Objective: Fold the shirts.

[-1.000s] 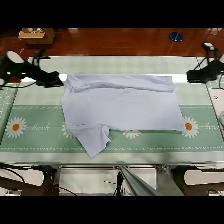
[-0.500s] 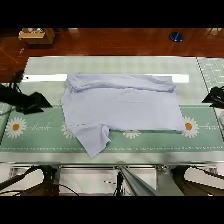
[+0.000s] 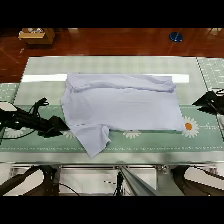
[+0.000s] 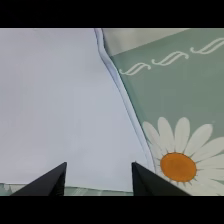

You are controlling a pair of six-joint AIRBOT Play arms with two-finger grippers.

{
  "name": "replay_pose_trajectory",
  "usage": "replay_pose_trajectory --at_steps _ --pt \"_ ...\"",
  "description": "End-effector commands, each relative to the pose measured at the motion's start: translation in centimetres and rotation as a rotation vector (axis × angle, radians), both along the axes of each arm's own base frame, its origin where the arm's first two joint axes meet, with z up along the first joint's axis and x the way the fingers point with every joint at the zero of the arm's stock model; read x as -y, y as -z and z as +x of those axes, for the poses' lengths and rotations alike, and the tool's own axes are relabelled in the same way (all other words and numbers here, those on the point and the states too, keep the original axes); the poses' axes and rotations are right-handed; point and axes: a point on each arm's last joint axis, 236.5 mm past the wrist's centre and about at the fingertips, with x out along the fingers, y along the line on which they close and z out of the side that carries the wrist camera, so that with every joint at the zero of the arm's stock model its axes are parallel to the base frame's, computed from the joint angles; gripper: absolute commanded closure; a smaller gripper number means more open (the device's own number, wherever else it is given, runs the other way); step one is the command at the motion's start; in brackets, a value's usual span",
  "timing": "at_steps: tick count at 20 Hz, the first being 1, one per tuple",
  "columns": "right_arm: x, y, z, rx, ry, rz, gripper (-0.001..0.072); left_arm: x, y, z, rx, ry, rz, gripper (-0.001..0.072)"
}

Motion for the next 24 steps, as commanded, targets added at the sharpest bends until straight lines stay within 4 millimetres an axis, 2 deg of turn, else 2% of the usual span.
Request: replay_pose_trajectory --at_steps 1,7,8,9,10,13,15,19,21,23,24 --pt "-0.3 -0.1 0.0 0.005 -0.002 0.013 0.0225 2.2 1.3 0.0 0.031 0.003 -0.006 0.008" --pt "-0.2 -1.2 0.1 0.037 0.0 -0.011 0.0225 4.1 3.6 2.6 0.091 -0.046 0.059 0.0101" --pt "-0.2 -1.4 0.1 0.045 0.001 -0.017 0.0225 4.5 4.0 2.4 0.075 -0.036 0.058 0.0194" --pt "-0.2 -1.6 0.1 0.052 0.002 -0.023 0.0225 4.8 4.4 2.0 0.059 -0.022 0.056 0.0502" --pt "-0.2 -1.8 0.1 0.056 0.002 -0.026 0.0225 5.2 4.6 1.6 0.045 -0.005 0.052 0.0687" --pt "0.3 -1.8 -0.6 0.038 -0.011 -0.057 0.0225 5.6 4.5 1.0 0.031 0.018 0.036 0.0688" --pt "1.6 0.0 -3.4 -0.065 -0.033 -0.123 0.0225 5.5 4.4 0.8 0.019 0.017 0.027 0.0687" --pt "-0.6 3.6 -7.3 -0.088 0.078 0.022 0.0222 5.5 4.3 0.7 0.028 0.037 0.021 0.0688" --pt "-1.5 5.6 -9.6 -0.137 0.133 0.082 0.0148 5.5 4.3 0.7 0.028 0.034 0.021 0.0688" --pt "-2.2 6.9 -10.8 -0.16 0.157 0.107 0.0145 5.5 4.3 0.7 0.03 0.036 0.021 0.0687" --pt "-2.2 7.4 -10.8 -0.156 0.166 0.102 0.0145 5.5 4.3 0.7 0.03 0.036 0.021 0.0687"
